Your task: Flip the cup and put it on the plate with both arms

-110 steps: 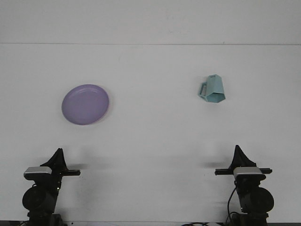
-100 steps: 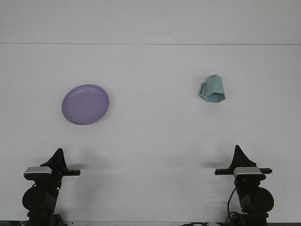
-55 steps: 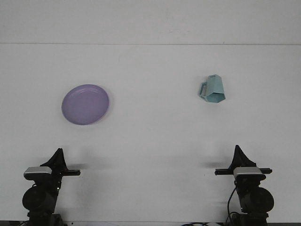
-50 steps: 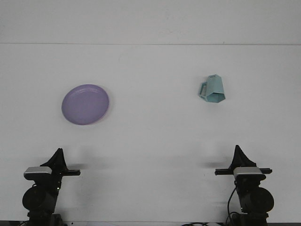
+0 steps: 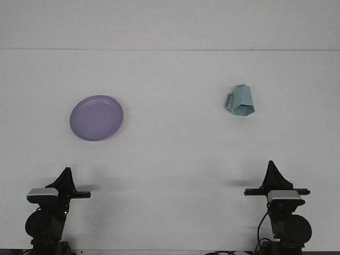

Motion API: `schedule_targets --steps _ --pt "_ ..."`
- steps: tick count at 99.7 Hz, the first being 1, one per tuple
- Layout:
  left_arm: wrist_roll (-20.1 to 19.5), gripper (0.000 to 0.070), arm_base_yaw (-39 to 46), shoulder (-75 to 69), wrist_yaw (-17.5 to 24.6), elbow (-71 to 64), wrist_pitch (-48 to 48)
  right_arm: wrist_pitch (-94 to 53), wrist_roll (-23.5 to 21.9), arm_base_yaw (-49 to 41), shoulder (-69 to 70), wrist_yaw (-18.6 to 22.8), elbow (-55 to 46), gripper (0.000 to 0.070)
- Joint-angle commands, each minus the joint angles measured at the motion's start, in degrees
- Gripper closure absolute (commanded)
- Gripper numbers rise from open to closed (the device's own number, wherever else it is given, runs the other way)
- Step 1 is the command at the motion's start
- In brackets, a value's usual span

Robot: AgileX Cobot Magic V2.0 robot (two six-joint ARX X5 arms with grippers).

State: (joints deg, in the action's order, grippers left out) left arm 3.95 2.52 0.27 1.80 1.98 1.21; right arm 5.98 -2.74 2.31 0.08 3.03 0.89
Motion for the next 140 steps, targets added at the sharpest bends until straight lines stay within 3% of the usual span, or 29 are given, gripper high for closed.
schedule_targets --steps 1,12,42,70,90,98,110,124,140 --pt "0.0 0.0685 0.1 0.0 0.1 -1.2 0.6 1.5 -3.4 0.0 0.0 0.0 -0.2 0.0697" --pt "0.0 0.0684 0.1 0.0 0.1 -1.2 0.6 3.9 -9.7 0.0 0.0 -0.1 -0.2 0.0697" --pt "0.0 0.0685 0.1 0.0 0.1 -1.2 0.6 -4.3 -11.8 0.0 4.2 -5.3 9.5 0.0699" --pt "0.0 0.0685 0.1 0.0 0.1 -1.2 0.6 -12.9 -0.7 0.0 28.9 -6.1 34.0 0.0699" --pt "0.0 0.0685 0.1 0.0 0.1 -1.2 0.6 -19.5 4.7 0.0 47.5 -5.6 49.7 0.069" --pt "0.0 0.0684 0.1 0.0 0.1 -1.2 0.6 -19.9 6.6 0.0 53.3 -4.0 53.7 0.0638" --pt "0.0 0.0685 0.1 0.0 0.1 -1.2 0.6 -19.9 8.9 0.0 60.3 -2.8 57.4 0.0474" --pt "0.0 0.0685 0.1 0.0 0.1 -1.2 0.6 -20.1 10.7 0.0 66.4 -2.7 58.5 0.0342" --pt "0.0 0.0684 0.1 0.0 0.1 -1.2 0.6 -19.2 12.3 0.0 73.2 -2.6 58.5 0.025"
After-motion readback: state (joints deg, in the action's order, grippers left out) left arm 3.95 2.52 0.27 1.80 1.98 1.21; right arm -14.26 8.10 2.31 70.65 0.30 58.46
